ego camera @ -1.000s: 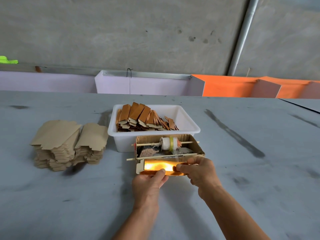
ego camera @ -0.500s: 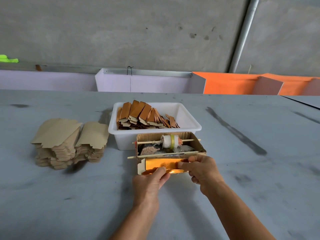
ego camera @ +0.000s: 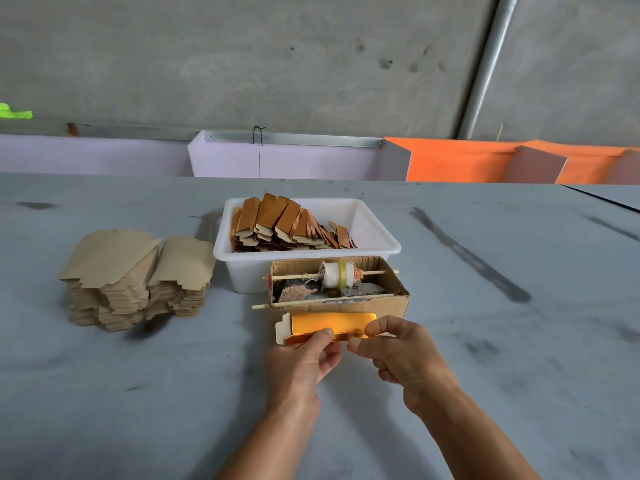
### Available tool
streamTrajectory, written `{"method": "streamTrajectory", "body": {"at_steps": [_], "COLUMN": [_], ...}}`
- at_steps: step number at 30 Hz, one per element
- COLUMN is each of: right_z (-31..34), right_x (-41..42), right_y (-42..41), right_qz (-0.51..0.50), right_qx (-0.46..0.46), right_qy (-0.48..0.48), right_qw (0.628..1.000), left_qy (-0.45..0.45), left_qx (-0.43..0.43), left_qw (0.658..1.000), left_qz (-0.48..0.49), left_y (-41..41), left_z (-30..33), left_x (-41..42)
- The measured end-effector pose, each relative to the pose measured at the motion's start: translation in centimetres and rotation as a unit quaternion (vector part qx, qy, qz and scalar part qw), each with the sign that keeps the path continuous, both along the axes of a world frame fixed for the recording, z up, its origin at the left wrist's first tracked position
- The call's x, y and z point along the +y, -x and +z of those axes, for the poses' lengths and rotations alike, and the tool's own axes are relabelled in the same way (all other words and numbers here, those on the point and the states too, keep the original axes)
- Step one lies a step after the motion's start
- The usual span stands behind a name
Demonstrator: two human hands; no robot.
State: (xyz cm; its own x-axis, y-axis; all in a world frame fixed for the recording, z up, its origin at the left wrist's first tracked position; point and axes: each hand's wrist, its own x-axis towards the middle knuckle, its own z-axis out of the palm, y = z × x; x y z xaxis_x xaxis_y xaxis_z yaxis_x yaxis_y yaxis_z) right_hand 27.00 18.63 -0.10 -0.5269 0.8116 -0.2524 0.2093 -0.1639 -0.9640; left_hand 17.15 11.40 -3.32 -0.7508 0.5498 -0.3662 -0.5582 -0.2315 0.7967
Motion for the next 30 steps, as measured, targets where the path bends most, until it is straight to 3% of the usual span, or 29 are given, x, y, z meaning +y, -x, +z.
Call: {"method": "streamTrajectory", "body": {"at_steps": [30], "right_z": [0.0], "right_x": [-1.0], "right_y": [0.6], "right_qz": [0.03], "right_qx": [-0.02], "right_qy": [-0.015], "right_qw": [0.999], "left_qy": [0.009], "left_qx": [0.007], "left_qw": [1.0], "left_qz": [-0.018], "left_y": [-0.4], "left_z": [-0.1], "left_x": [-0.8]}}
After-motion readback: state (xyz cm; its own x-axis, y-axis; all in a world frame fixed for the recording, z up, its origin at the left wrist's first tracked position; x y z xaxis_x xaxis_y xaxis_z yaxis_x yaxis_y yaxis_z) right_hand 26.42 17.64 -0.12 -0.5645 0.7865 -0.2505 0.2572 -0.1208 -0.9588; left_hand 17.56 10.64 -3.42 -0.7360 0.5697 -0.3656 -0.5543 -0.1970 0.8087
